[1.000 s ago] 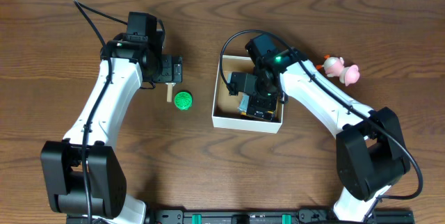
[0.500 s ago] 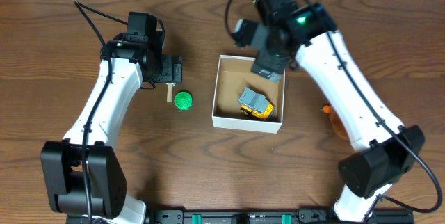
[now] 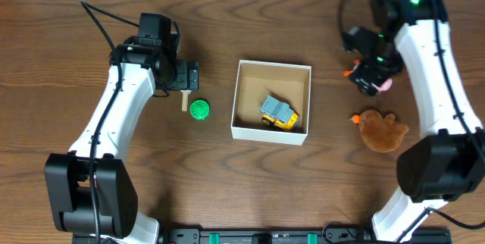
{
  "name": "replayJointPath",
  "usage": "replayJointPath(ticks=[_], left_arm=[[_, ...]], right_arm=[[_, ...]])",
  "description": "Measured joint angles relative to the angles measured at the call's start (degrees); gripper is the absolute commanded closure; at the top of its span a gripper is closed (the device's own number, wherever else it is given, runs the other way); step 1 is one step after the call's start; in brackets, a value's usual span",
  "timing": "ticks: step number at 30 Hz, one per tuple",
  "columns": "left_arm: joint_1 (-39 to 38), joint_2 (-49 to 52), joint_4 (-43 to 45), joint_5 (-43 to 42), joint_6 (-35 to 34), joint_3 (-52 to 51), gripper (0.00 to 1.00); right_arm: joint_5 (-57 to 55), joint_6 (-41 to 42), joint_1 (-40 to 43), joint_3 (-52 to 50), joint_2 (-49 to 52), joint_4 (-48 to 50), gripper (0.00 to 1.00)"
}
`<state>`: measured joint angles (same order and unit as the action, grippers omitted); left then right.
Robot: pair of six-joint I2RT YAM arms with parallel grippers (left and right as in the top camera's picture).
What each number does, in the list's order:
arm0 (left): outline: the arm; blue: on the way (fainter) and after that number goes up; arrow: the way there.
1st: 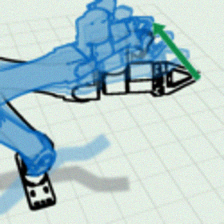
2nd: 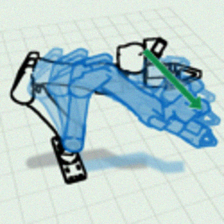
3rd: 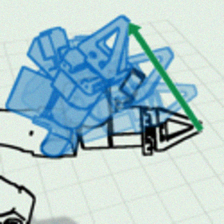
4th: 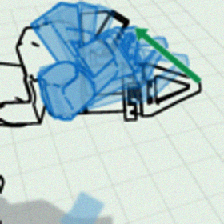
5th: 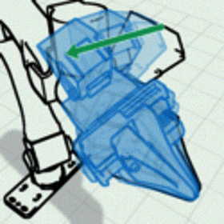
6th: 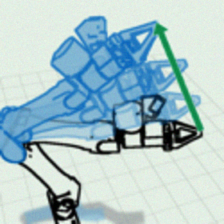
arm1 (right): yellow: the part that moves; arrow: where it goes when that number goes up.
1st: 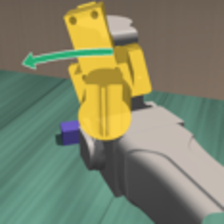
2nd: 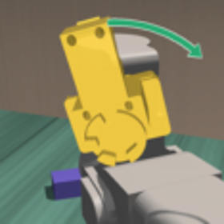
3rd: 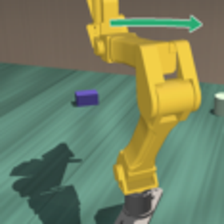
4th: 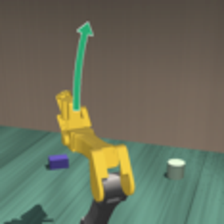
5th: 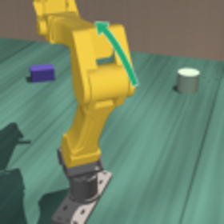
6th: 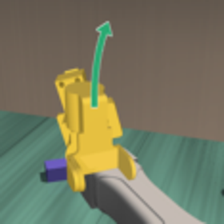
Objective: Pack container
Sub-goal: 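Move the right gripper to the brown plush and grasp it, then carry the brown plush over the box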
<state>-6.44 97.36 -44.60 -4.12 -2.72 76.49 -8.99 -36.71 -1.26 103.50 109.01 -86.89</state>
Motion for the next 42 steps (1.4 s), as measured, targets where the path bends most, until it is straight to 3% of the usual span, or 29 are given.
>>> replayJointPath(ticks=[5,13,15,16,20,21,22,27,32,37,42], left_arm=[[0.0,0.0,0.0,0.0,0.0,0.0,0.02],[0.0,0.0,0.0,0.0,0.0,0.0,0.02],[0.0,0.0,0.0,0.0,0.0,0.0,0.02],[0.0,0.0,0.0,0.0,0.0,0.0,0.02],[0.0,0.0,0.0,0.0,0.0,0.0,0.02],[0.0,0.0,0.0,0.0,0.0,0.0,0.02],[0.0,0.0,0.0,0.0,0.0,0.0,0.02],[0.0,0.0,0.0,0.0,0.0,0.0,0.02],[0.0,0.0,0.0,0.0,0.0,0.0,0.02],[0.0,0.0,0.0,0.0,0.0,0.0,0.02],[0.0,0.0,0.0,0.0,0.0,0.0,0.02]], right_arm=[[0.4,0.1,4.4,-10.7,0.0,3.1,0.05],[0.9,0.1,4.8,-25.0,0.0,13.4,0.01],[1.0,0.1,4.8,-28.1,0.0,16.5,0.05],[1.0,0.1,4.8,-29.7,0.0,18.3,0.14],[1.0,0.1,4.8,-32.7,0.0,21.7,0.81],[1.0,0.1,4.8,-32.8,0.0,21.8,0.93],[0.8,0.1,4.8,-32.6,0.0,21.8,0.99],[0.8,0.2,4.6,-28.9,0.2,17.9,0.99],[1.0,2.5,1.5,-16.1,0.3,13.2,0.99],[1.9,3.6,-6.0,-1.7,0.3,12.9,0.99],[2.6,2.6,-15.1,6.2,0.3,16.2,0.99]])
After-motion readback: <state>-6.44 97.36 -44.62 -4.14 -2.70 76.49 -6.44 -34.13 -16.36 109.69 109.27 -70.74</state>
